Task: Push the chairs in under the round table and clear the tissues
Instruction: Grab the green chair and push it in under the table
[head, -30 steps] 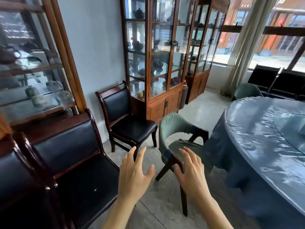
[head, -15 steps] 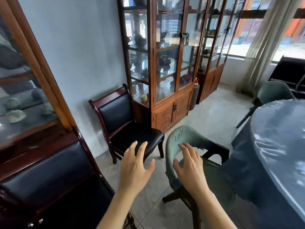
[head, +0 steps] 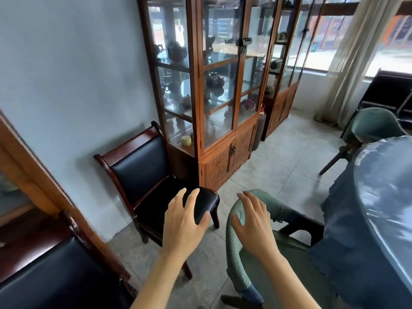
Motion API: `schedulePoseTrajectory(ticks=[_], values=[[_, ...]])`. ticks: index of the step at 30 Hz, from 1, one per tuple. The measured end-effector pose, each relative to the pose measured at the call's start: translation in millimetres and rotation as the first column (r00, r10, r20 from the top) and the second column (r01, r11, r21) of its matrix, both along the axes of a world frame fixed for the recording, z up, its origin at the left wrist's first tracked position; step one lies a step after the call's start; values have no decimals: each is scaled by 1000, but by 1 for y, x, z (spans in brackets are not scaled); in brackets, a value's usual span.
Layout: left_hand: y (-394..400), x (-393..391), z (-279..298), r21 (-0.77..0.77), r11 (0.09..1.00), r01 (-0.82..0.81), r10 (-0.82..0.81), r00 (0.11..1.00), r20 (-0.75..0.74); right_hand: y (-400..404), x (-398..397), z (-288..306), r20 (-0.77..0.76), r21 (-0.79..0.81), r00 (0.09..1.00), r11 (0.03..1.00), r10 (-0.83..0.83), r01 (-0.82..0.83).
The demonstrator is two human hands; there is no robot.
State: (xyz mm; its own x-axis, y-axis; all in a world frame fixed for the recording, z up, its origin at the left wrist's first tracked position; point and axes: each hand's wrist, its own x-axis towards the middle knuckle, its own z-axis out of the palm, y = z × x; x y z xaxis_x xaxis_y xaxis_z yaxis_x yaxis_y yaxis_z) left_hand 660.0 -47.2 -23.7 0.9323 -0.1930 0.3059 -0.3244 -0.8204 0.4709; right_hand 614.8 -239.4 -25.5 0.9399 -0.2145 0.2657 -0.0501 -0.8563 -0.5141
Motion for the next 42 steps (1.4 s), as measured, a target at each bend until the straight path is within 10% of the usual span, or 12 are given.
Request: schedulePoseTrajectory(ticks=[28,42], values=[[-238,182,-2,-23,795,606,-606,792,-73,-169,84,-18,-78,71,811,808,-580,585],[-382,196,-30,1,265,964,-959,264,-105,-200,55,-32,-117,154,285,266,-951,952]])
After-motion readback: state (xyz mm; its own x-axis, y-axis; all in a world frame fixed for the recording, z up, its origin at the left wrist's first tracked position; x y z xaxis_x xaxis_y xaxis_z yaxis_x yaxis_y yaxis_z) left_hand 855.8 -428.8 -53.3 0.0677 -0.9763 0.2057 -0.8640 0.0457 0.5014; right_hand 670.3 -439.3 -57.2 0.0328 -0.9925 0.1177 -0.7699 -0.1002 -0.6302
